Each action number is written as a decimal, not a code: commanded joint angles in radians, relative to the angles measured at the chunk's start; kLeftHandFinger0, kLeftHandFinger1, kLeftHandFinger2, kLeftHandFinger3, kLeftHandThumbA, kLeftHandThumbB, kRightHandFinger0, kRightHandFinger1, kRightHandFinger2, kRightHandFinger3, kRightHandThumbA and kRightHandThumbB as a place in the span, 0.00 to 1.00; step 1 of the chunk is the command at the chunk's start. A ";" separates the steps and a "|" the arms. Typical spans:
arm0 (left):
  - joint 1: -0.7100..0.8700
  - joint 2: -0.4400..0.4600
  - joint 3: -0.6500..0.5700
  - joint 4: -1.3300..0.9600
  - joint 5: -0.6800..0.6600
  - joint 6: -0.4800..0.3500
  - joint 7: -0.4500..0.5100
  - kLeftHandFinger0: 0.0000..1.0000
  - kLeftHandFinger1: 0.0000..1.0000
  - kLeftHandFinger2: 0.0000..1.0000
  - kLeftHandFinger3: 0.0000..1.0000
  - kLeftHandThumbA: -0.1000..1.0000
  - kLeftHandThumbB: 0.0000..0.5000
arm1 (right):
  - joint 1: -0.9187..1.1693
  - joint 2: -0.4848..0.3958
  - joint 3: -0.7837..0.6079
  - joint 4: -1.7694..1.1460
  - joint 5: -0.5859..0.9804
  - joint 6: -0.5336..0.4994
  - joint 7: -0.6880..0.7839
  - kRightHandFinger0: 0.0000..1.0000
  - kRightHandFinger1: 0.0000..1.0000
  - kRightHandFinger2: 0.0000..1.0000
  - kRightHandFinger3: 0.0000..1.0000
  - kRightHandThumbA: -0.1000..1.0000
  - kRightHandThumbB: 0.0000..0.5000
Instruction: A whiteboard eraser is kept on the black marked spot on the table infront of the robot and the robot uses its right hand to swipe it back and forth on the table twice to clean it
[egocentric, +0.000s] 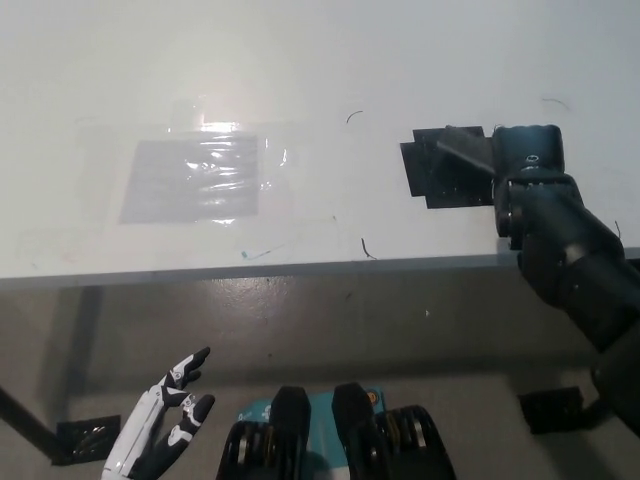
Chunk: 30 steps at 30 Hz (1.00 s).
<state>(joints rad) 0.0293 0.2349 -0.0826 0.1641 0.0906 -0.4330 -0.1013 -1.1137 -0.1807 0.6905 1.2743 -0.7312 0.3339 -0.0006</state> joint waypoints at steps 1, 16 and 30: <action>-0.001 0.022 0.003 -0.029 -0.001 -0.034 -0.017 1.00 1.00 1.00 1.00 0.86 0.81 | 0.062 -0.034 -0.167 -0.130 0.189 -0.087 0.125 1.00 1.00 1.00 1.00 0.93 1.00; -0.015 0.021 -0.003 -0.019 0.004 -0.031 -0.020 1.00 1.00 1.00 1.00 0.84 0.81 | 0.144 -0.164 -0.622 -1.124 0.595 0.003 0.325 1.00 1.00 1.00 1.00 0.96 1.00; -0.027 0.033 -0.003 -0.020 -0.006 -0.014 -0.034 1.00 1.00 1.00 1.00 0.80 0.83 | 0.248 -0.280 -1.051 -1.997 1.093 0.005 0.143 1.00 1.00 1.00 1.00 0.96 1.00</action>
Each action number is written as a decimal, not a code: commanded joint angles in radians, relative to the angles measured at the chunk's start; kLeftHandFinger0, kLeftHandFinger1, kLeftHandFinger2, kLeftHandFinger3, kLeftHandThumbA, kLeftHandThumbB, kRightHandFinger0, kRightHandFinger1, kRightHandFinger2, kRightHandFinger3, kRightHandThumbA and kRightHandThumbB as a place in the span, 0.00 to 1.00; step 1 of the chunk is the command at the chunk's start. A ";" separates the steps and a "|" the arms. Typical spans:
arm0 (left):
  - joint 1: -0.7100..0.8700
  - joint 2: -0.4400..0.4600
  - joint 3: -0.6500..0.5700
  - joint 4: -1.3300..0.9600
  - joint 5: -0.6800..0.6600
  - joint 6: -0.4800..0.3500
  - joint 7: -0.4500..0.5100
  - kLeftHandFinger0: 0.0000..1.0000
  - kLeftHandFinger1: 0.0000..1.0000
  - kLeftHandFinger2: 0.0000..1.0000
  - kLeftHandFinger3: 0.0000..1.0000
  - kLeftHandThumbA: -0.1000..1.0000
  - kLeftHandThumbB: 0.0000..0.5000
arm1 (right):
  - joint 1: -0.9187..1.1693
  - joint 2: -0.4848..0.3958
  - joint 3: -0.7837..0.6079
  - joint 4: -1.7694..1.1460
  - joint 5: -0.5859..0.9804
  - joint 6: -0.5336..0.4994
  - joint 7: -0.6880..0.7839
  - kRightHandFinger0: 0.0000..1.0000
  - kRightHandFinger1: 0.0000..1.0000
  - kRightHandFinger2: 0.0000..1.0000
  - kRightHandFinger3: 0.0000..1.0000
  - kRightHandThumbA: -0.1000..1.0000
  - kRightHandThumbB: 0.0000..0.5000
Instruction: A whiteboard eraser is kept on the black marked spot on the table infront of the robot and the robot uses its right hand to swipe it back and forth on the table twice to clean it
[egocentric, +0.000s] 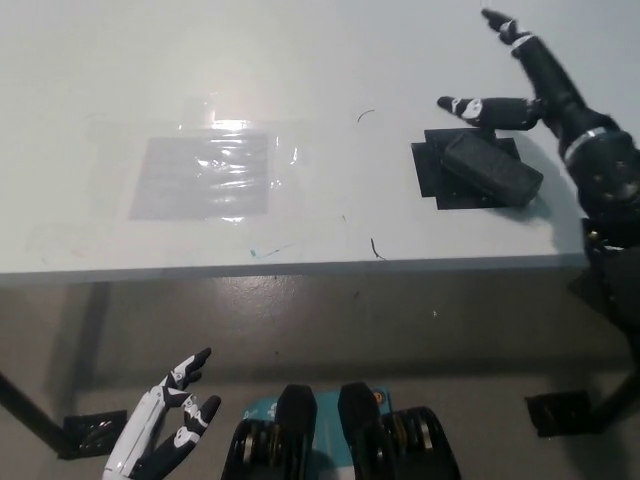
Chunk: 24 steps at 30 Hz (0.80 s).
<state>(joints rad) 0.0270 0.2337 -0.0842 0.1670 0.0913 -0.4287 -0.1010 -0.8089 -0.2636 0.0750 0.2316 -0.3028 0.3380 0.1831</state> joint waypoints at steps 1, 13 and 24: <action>-0.025 0.034 -0.001 -0.021 -0.009 -0.016 -0.036 1.00 1.00 1.00 1.00 0.80 0.83 | -0.027 -0.204 -0.462 -1.026 0.699 -0.040 -0.100 1.00 1.00 1.00 1.00 0.95 1.00; 0.060 0.009 -0.021 -0.024 -0.015 -0.038 -0.034 1.00 1.00 1.00 1.00 0.78 0.78 | 0.800 0.141 0.246 -1.182 0.539 -0.808 -0.089 1.00 1.00 1.00 1.00 1.00 0.46; 0.055 0.009 -0.031 -0.009 -0.020 -0.041 -0.042 1.00 1.00 1.00 1.00 0.78 0.77 | 1.156 0.173 0.415 -1.103 0.277 -0.808 -0.060 1.00 1.00 1.00 1.00 0.99 0.80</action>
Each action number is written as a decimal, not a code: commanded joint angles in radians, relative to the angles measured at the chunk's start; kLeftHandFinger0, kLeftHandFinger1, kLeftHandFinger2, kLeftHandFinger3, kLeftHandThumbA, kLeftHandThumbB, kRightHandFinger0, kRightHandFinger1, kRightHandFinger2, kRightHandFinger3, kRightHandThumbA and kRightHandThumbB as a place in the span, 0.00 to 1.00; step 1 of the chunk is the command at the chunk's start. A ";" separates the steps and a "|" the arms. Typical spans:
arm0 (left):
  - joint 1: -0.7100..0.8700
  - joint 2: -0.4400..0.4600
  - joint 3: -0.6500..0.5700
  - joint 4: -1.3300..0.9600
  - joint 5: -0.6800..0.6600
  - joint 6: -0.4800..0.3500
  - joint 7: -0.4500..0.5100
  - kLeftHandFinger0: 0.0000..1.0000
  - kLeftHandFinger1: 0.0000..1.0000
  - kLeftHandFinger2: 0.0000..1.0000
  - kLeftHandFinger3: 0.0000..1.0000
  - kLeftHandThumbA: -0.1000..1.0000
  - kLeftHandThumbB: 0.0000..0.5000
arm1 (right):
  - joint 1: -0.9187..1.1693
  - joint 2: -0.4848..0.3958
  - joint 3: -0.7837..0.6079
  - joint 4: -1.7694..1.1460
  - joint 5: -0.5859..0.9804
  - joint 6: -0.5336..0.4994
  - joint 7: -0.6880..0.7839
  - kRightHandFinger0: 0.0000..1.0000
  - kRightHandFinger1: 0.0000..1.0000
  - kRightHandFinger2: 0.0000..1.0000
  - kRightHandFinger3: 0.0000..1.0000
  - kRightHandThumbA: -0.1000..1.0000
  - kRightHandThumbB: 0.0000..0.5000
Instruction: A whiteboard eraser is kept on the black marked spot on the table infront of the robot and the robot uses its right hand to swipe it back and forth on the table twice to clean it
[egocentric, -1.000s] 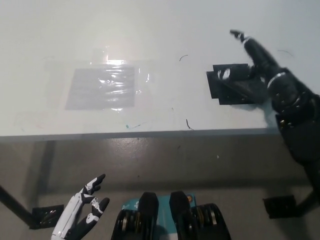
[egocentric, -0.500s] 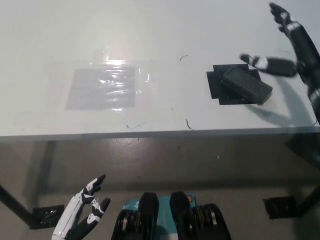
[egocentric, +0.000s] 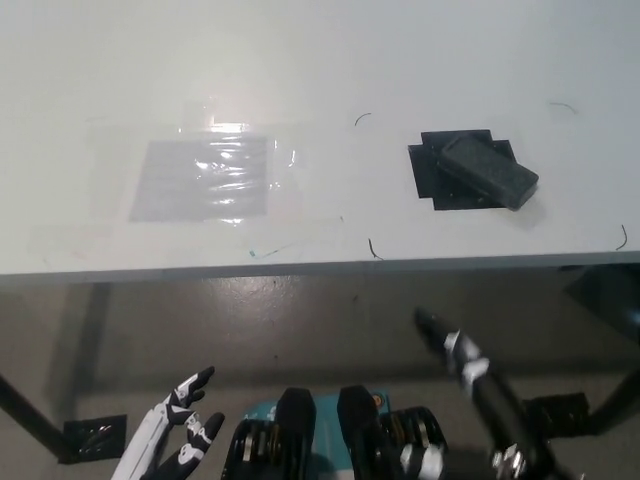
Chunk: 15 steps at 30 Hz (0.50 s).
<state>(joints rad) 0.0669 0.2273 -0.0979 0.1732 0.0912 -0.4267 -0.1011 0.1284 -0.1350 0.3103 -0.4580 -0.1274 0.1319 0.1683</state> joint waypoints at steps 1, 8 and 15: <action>0.010 0.018 -0.017 -0.017 -0.025 -0.043 -0.043 1.00 1.00 1.00 1.00 0.77 0.76 | 0.246 0.030 0.102 -0.383 0.059 -0.602 -0.091 1.00 1.00 1.00 1.00 1.00 0.60; 0.036 0.012 -0.038 -0.031 -0.022 -0.043 -0.041 1.00 1.00 1.00 1.00 0.77 0.75 | 0.138 0.035 -0.188 0.288 0.122 -0.602 -0.167 1.00 1.00 1.00 1.00 1.00 0.53; 0.021 0.012 -0.036 -0.027 -0.024 -0.043 -0.032 1.00 1.00 1.00 1.00 0.79 0.75 | 0.047 0.023 -0.210 0.532 0.079 -0.561 -0.141 1.00 1.00 1.00 1.00 1.00 0.65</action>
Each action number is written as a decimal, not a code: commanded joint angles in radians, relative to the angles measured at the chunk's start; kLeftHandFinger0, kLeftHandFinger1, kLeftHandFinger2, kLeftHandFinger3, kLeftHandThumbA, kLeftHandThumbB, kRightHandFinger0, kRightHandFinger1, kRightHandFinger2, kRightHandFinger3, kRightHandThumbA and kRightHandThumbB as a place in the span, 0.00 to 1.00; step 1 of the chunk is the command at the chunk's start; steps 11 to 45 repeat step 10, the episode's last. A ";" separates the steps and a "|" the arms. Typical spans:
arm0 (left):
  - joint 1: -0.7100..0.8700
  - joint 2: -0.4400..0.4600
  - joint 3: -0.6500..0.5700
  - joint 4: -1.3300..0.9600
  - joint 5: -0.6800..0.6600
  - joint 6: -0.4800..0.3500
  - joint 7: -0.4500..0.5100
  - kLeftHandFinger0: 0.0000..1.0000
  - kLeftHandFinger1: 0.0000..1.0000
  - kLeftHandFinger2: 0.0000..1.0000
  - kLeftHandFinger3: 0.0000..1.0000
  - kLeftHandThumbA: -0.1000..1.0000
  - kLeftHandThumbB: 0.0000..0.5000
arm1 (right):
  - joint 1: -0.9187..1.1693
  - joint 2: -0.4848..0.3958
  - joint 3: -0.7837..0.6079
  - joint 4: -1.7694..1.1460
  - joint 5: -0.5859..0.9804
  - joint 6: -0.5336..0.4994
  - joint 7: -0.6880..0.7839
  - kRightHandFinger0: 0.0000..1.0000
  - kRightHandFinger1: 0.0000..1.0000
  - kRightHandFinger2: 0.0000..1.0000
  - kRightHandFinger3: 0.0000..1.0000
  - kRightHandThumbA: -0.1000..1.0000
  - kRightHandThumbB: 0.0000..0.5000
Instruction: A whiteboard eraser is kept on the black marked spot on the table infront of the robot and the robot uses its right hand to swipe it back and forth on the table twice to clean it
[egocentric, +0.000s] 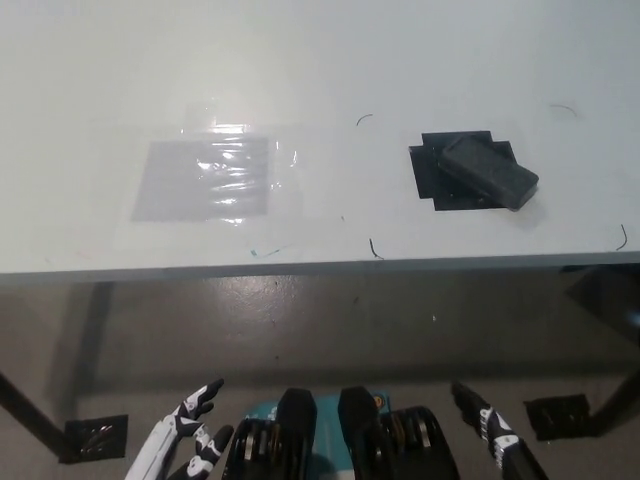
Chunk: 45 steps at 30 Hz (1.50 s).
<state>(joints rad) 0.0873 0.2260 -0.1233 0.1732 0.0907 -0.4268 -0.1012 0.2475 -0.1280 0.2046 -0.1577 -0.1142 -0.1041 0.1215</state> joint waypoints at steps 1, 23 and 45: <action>-0.006 0.012 -0.011 -0.023 -0.021 -0.043 -0.033 1.00 1.00 1.00 1.00 0.80 0.75 | -0.078 0.015 -0.109 0.231 0.068 -0.317 -0.088 1.00 1.00 1.00 1.00 1.00 0.67; -0.026 0.020 -0.010 -0.020 -0.004 -0.043 -0.027 1.00 1.00 1.00 1.00 0.79 0.74 | -0.108 0.021 -0.119 0.285 0.024 -0.346 -0.080 1.00 1.00 1.00 1.00 1.00 0.63; -0.026 0.020 -0.010 -0.020 -0.004 -0.043 -0.027 1.00 1.00 1.00 1.00 0.79 0.74 | -0.108 0.021 -0.119 0.285 0.024 -0.346 -0.080 1.00 1.00 1.00 1.00 1.00 0.63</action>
